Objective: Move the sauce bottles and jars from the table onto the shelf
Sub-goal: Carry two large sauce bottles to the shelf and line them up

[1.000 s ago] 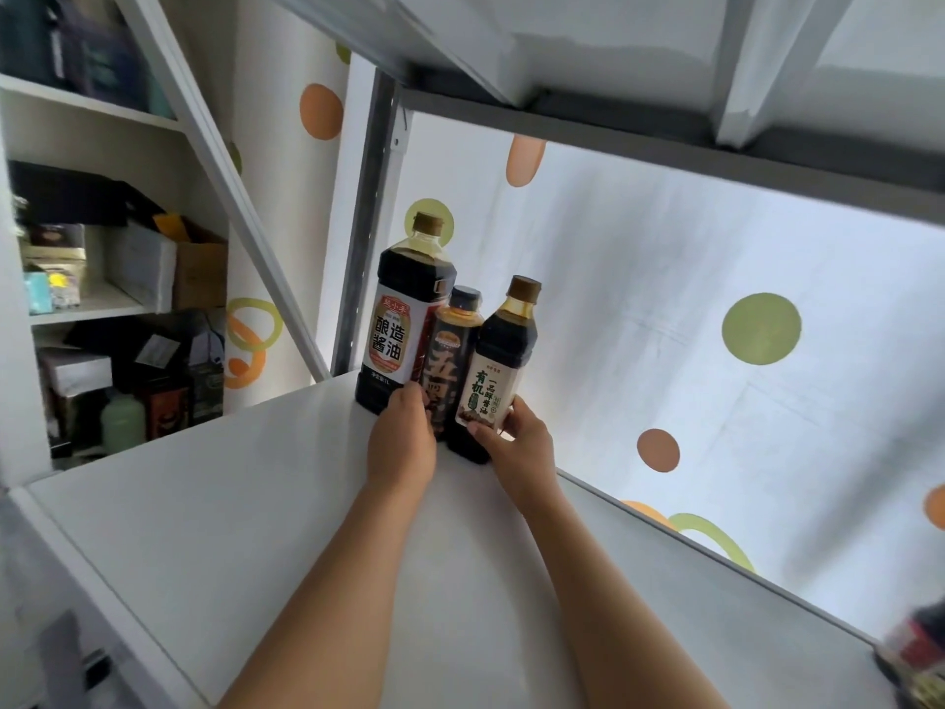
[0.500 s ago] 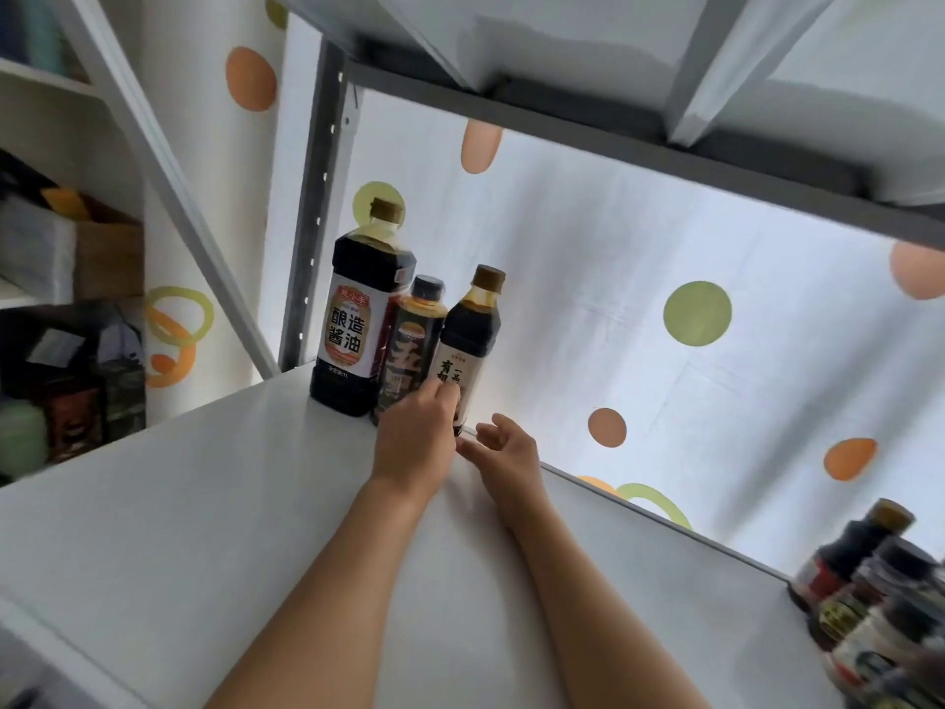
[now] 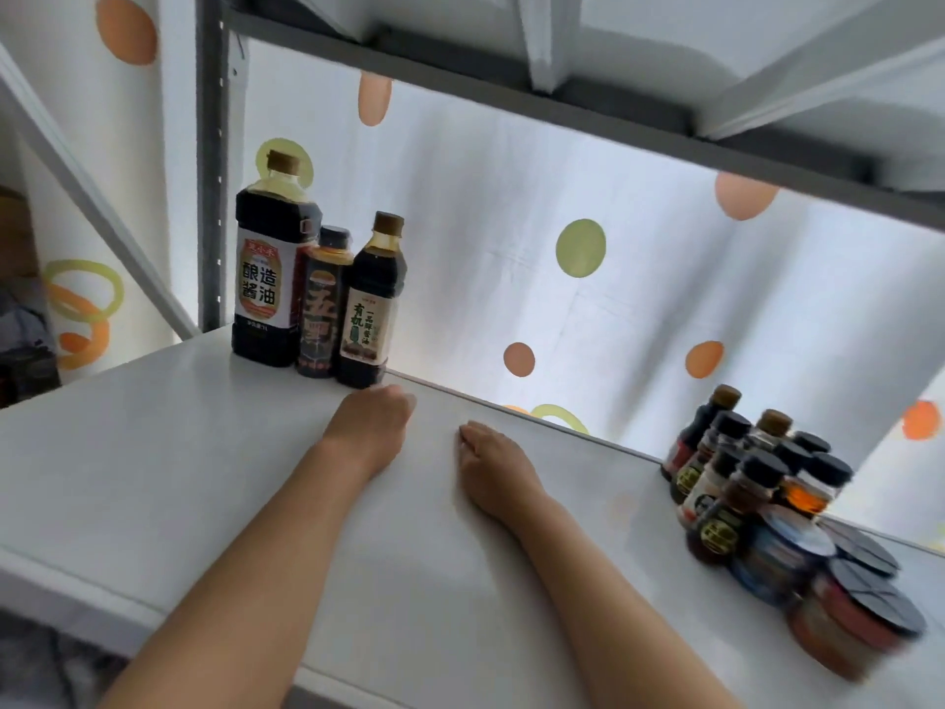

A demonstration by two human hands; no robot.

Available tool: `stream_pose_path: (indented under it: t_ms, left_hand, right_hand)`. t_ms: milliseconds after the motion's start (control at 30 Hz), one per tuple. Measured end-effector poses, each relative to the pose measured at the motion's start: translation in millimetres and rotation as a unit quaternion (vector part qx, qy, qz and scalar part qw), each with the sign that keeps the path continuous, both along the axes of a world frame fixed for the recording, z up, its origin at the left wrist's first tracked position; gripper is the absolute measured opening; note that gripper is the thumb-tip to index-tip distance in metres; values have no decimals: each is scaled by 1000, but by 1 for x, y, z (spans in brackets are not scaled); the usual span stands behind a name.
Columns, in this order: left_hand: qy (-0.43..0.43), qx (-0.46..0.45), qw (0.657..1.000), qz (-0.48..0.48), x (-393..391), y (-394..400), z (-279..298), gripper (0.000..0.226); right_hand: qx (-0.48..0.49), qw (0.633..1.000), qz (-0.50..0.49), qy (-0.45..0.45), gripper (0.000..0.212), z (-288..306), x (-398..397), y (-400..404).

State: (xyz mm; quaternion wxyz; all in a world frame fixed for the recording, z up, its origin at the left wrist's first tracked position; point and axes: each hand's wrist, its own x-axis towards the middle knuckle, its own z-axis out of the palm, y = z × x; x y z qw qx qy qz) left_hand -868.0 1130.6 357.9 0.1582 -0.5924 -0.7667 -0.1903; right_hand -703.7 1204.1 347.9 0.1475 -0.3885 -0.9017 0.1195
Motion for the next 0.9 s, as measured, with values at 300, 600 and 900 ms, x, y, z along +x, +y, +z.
stream_pose_path:
  t_ms: [300,600,900]
  left_hand:
    - [-114,-48,984,128,79,-71,-17,23]
    - [38,-95,947,304,188,-207,11,19]
    - [32,65,886,457,273,-394,3,16]
  right_hand:
    - [-6,989,137,-55,42,3,49,-55]
    - [-166,942,291,27,48,32,85,-149]
    - [-155,876,451,70,40,15,111,-325]
